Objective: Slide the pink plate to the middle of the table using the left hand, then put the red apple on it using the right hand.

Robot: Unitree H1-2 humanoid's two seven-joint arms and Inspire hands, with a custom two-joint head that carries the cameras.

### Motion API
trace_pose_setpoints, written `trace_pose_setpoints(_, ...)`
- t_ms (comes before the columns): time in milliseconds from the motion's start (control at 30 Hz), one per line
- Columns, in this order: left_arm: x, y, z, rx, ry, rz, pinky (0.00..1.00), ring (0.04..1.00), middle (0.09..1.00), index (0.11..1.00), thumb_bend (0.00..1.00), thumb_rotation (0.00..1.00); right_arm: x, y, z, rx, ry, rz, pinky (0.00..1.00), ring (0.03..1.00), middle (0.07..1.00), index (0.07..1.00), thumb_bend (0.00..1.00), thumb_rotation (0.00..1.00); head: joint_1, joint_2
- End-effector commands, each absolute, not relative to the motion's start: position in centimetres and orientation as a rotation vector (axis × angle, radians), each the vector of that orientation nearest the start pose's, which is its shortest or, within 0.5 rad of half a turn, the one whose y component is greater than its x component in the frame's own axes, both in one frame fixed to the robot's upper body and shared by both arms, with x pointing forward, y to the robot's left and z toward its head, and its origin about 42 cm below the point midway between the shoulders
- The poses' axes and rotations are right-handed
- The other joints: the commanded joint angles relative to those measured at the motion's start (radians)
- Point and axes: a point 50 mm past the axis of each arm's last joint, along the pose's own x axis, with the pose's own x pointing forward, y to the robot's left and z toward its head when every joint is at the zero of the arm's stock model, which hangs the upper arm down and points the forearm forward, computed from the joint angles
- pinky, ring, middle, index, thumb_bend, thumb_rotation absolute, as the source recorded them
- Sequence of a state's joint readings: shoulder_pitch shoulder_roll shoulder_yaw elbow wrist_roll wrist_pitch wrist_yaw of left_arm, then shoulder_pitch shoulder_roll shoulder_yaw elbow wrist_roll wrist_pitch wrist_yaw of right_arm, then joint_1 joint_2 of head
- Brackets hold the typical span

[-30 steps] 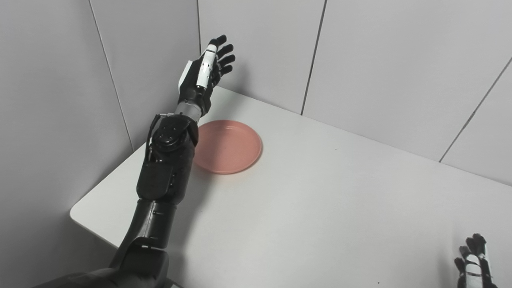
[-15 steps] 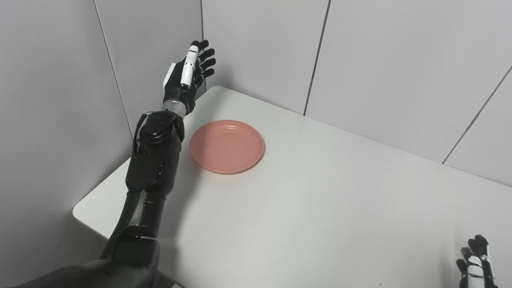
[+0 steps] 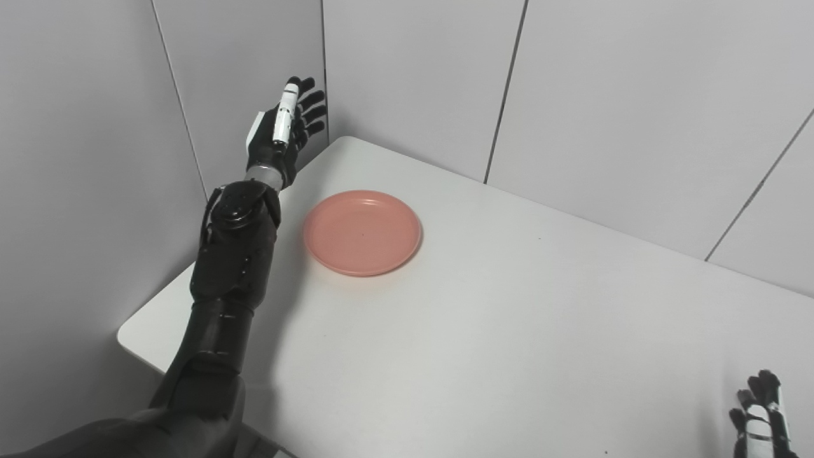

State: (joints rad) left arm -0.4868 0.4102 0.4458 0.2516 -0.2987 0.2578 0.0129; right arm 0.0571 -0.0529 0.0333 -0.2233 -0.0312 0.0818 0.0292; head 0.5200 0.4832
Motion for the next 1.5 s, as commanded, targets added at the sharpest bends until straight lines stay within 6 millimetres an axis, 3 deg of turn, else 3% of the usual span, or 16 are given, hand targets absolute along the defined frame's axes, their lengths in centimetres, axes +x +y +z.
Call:
trace_pose_setpoints(0,40.6,45.2,27.0,-0.07,-0.217,0.384,0.88,0.87,0.869,0.855,0.35,1.0,26.8,-21.6,15.0,-0.097,-0.124,0.055,1.0,1.0,1.0,1.0,0.0,1.0,0.0,0.003)
trace_pose_setpoints(267,40.0,45.8,25.4,-0.108,-0.187,0.407,0.89,0.872,0.875,0.864,0.33,1.0,27.0,-21.7,14.9,-0.073,-0.125,0.061,1.0,1.0,1.0,1.0,0.0,1.0,0.001,0.002)
trace_pose_setpoints(467,39.7,46.1,24.7,-0.12,-0.172,0.409,0.9,0.874,0.875,0.869,0.39,1.0,26.9,-21.7,15.1,-0.086,-0.119,0.055,1.0,1.0,1.0,1.0,0.0,1.0,0.003,0.001)
trace_pose_setpoints(1000,39.3,46.9,22.8,-0.123,-0.121,0.39,0.85,0.857,0.863,0.854,0.34,1.0,26.9,-21.8,15.0,-0.075,-0.118,0.057,1.0,1.0,1.0,1.0,0.0,1.0,0.002,0.006)
trace_pose_setpoints(1467,39.4,47.2,20.8,-0.112,-0.079,0.393,0.87,0.867,0.873,0.853,0.34,1.0,26.9,-22.0,15.0,-0.083,-0.126,0.059,1.0,1.0,1.0,1.0,0.0,1.0,0.003,0.011)
